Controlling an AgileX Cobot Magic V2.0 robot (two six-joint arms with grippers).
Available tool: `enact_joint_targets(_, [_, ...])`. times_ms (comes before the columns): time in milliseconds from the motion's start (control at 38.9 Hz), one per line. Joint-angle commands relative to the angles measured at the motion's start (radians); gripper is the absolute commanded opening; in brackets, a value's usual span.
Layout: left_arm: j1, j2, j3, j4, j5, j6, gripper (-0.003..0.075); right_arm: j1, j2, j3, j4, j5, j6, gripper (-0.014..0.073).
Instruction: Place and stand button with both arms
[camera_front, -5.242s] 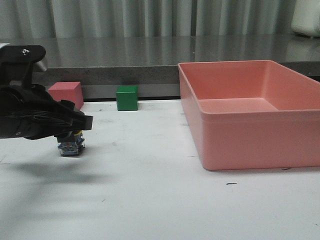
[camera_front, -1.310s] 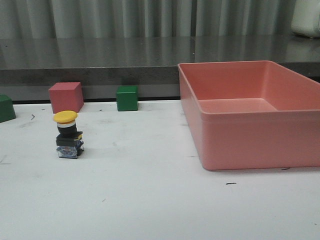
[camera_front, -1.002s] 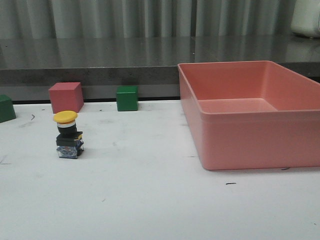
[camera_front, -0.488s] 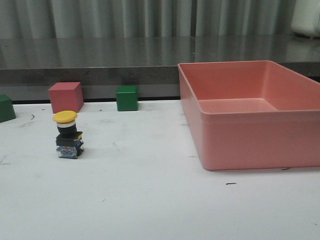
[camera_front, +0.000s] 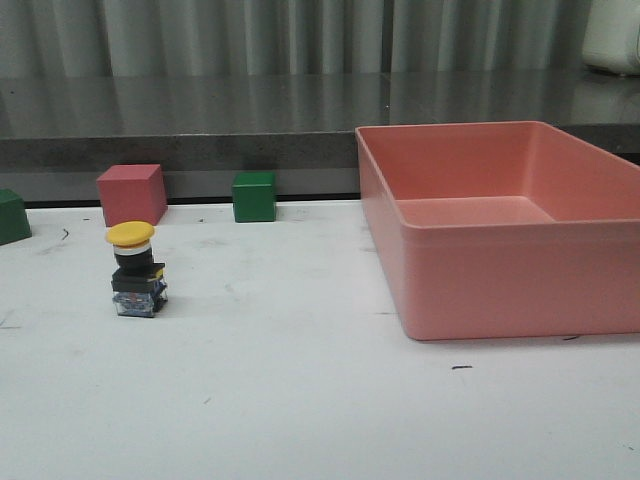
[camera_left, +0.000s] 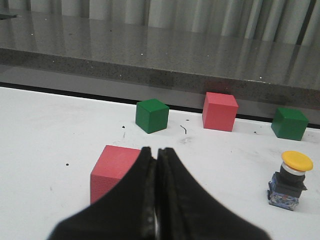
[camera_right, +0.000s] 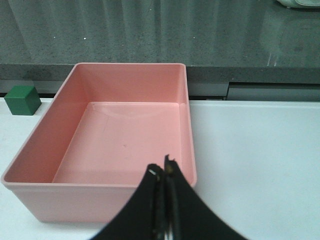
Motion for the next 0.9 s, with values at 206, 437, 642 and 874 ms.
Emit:
enact_joint_targets(206, [0.003,-0.025,0.009,-0.007,-0.083,-0.006,-0.002,-0.003,-0.009,0.011,-0.028,-0.127,-0.021,-0.007])
enact_joint_targets(437, [0.003,-0.025,0.009,-0.007,-0.083,-0.006,-0.002,-0.037,-0.148,0.195,0.125,-0.235,-0.195,-0.007])
enact_joint_targets(642, [0.003,-0.025,0.009,-0.007,-0.083,-0.006,-0.002,-0.073,-0.301,0.356,0.214,-0.235,-0.212,-0.007])
enact_joint_targets(874, [0.003,-0.025,0.009,-0.007,-0.083,-0.006,-0.002,-0.084,-0.453,0.438,0.239,-0.169,-0.212,-0.007])
